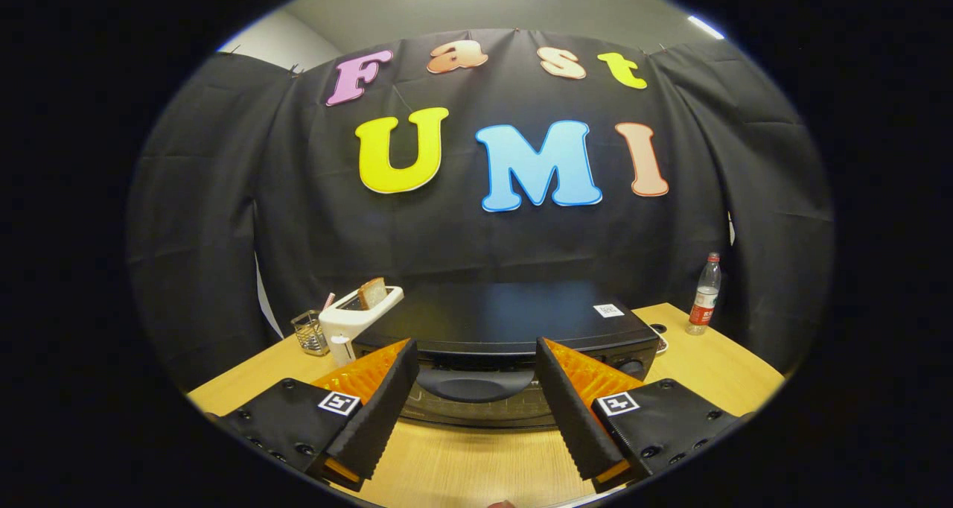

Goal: Open the toaster oven, put the food inside, and close the toaster oven door.

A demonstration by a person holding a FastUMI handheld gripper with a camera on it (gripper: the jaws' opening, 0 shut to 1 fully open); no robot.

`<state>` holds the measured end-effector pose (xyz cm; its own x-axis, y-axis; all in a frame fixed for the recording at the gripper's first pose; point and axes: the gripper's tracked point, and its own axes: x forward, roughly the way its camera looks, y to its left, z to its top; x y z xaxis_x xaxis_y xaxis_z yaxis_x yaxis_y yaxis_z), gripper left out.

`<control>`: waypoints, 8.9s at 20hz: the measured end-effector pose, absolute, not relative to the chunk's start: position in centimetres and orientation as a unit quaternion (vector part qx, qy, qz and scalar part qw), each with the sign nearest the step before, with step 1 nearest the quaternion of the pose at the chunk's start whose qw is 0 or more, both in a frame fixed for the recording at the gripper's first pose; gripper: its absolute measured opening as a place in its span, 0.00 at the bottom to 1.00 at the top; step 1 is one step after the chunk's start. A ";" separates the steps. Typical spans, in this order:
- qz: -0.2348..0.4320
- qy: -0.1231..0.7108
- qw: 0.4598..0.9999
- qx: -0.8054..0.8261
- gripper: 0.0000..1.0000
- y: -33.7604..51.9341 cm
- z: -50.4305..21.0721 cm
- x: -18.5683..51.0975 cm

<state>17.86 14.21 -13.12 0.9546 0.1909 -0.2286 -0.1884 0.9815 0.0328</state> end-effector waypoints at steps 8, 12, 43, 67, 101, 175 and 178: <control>0.066 0.146 0.987 -0.014 0.99 14.1 -16.9 20.9; 0.057 0.138 0.989 -0.023 0.99 14.1 -16.9 21.3; 0.048 0.209 0.976 -0.044 0.99 13.1 -24.5 10.0; 0.182 0.363 0.914 0.017 0.99 8.6 -22.4 0.8; 0.215 0.692 0.689 0.017 0.38 -4.6 -32.3 -3.1; -0.164 0.292 0.720 0.607 0.02 15.6 -25.6 16.6; -0.189 0.276 0.715 0.614 0.02 15.6 -26.3 18.0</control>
<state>17.99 15.62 -26.33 0.7762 0.0674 -0.6269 0.6093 0.1755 0.7733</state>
